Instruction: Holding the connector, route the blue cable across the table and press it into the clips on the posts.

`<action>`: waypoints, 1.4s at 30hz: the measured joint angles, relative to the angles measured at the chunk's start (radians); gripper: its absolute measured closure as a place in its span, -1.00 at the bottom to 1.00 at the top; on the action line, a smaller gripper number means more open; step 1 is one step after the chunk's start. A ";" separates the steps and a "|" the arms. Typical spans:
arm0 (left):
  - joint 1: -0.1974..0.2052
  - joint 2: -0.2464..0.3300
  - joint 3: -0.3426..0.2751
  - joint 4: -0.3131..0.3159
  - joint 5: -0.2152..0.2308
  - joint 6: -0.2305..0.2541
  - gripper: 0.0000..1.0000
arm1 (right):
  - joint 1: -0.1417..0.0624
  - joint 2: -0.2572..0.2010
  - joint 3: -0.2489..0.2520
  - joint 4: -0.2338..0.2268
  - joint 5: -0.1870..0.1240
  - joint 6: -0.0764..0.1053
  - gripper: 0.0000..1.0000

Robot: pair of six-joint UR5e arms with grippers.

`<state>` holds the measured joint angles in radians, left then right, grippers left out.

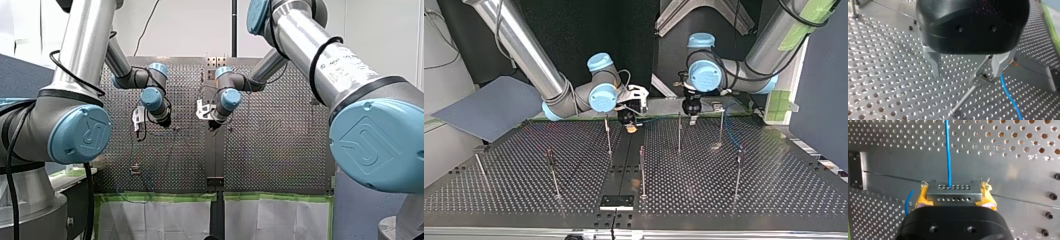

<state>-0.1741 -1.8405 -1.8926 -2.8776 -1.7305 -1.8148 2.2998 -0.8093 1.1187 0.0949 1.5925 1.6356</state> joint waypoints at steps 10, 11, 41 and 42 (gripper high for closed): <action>-0.019 0.000 -0.012 0.010 -0.015 -0.016 -1.00 | 0.001 -0.001 -0.016 0.005 0.000 0.000 1.00; -0.026 0.000 -0.014 0.017 -0.021 -0.023 -1.00 | 0.001 -0.001 -0.017 0.006 0.001 0.000 1.00; -0.167 -0.155 0.049 0.198 -0.182 -0.152 -1.00 | -0.016 -0.003 -0.020 0.014 0.000 0.008 1.00; -0.165 -0.156 0.049 0.202 -0.180 -0.152 -1.00 | -0.017 -0.003 -0.020 0.014 0.000 0.008 1.00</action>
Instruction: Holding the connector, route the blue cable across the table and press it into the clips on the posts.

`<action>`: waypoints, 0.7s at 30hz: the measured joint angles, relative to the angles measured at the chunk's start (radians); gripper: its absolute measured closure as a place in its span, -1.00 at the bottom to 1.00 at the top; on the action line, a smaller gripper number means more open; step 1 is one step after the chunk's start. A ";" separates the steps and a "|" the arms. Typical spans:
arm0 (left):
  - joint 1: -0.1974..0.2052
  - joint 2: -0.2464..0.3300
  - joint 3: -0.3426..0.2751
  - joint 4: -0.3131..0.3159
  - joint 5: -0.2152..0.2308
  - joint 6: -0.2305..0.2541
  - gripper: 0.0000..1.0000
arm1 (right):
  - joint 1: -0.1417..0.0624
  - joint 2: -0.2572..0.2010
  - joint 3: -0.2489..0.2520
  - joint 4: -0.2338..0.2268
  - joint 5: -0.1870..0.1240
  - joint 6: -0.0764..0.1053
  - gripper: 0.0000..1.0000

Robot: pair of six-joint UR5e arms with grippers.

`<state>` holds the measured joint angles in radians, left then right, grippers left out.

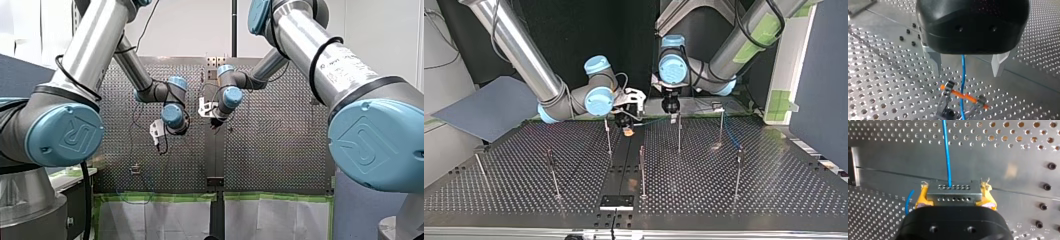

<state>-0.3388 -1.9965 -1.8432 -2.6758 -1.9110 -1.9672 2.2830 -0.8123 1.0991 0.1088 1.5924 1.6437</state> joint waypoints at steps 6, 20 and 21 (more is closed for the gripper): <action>-0.005 -0.001 0.001 0.050 0.022 -0.019 -1.00 | -0.002 0.000 0.000 0.001 -0.001 0.002 1.00; -0.002 -0.064 0.069 0.047 0.037 -0.026 -1.00 | -0.009 0.000 0.000 0.004 -0.024 0.007 1.00; -0.002 -0.073 0.078 0.042 0.032 -0.024 -1.00 | -0.010 0.000 0.000 0.005 -0.026 0.007 1.00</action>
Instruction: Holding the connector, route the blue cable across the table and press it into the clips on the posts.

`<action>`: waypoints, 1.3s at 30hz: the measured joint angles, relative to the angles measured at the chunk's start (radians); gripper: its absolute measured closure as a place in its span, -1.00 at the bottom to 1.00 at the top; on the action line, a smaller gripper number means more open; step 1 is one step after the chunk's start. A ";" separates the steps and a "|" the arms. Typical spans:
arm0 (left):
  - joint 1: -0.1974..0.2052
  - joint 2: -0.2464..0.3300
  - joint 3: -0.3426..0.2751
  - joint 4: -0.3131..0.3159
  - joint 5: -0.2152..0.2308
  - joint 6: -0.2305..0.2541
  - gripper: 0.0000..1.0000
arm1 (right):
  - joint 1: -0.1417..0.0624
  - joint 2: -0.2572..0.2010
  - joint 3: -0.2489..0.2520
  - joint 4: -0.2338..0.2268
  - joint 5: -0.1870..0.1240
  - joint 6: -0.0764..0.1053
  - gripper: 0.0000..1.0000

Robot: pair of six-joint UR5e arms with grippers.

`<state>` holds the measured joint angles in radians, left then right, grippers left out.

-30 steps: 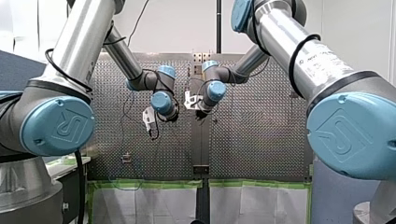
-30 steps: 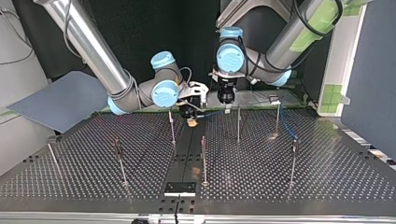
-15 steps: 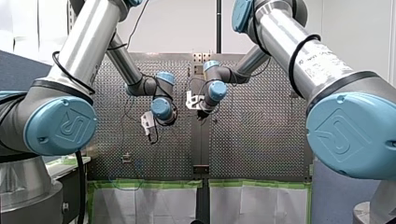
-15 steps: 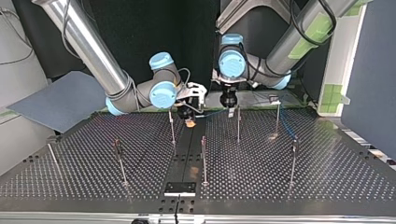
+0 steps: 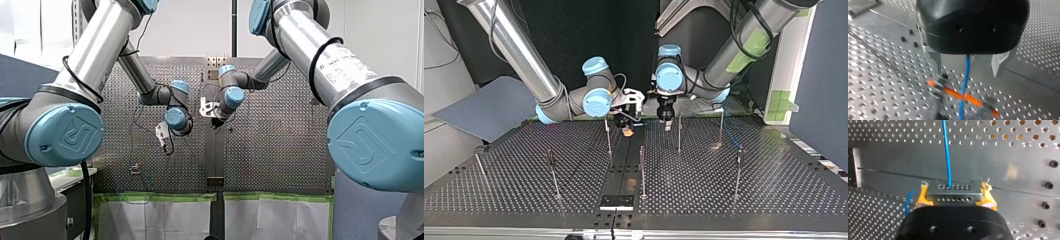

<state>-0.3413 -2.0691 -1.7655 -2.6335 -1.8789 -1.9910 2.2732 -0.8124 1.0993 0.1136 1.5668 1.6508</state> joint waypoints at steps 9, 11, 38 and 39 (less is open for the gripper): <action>0.008 -0.079 0.090 0.006 -0.024 -0.006 -1.00 | -0.002 0.000 0.000 0.001 -0.005 0.000 1.00; 0.008 -0.088 0.112 0.019 -0.017 -0.007 -1.00 | -0.002 0.000 0.000 0.001 -0.005 0.000 1.00; -0.008 -0.113 0.177 -0.067 -0.134 0.125 0.39 | -0.007 0.000 0.000 0.004 -0.007 0.000 1.00; -0.009 -0.113 0.177 -0.067 -0.136 0.128 0.39 | -0.007 0.000 0.000 0.004 -0.007 0.000 1.00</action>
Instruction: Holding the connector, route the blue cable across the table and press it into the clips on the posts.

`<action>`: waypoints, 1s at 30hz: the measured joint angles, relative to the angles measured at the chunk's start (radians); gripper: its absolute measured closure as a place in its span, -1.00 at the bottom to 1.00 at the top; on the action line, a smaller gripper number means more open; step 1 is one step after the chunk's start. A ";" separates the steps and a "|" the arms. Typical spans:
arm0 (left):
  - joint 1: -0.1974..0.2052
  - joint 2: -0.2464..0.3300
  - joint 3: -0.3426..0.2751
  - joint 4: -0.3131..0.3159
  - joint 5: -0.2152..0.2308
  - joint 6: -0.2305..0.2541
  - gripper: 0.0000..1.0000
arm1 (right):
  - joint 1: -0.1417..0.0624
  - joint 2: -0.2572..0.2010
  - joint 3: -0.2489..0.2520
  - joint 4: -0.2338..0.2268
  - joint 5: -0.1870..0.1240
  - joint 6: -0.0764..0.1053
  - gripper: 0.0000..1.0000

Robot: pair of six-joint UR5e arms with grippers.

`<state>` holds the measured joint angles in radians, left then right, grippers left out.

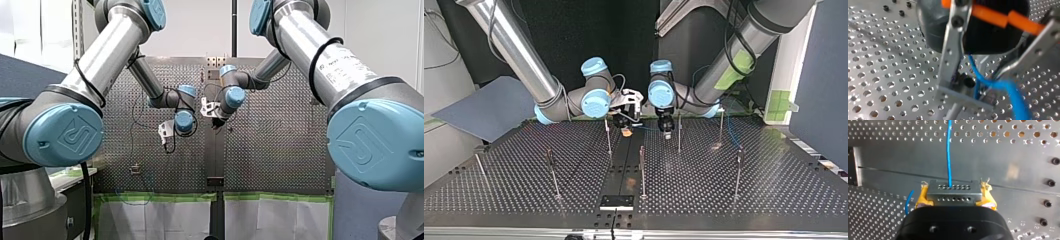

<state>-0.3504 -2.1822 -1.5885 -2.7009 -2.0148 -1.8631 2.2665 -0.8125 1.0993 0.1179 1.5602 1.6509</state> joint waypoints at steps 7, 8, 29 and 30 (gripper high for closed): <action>-0.009 0.000 0.000 -0.002 -0.023 0.013 0.80 | -0.001 0.000 0.000 0.001 0.000 0.000 1.00; -0.010 0.000 0.000 -0.003 -0.028 0.013 0.87 | -0.001 0.000 0.000 0.001 0.000 0.000 1.00; -0.024 0.008 -0.001 -0.057 -0.063 0.012 -0.24 | -0.002 0.000 0.000 0.009 0.001 0.000 1.00; -0.024 0.011 -0.001 -0.058 -0.063 0.013 -0.24 | -0.002 0.000 0.000 0.009 0.001 0.000 1.00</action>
<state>-0.3745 -2.1717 -1.5892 -2.7588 -2.0779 -1.8505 2.2644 -0.8128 1.0993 0.1271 1.5616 1.6509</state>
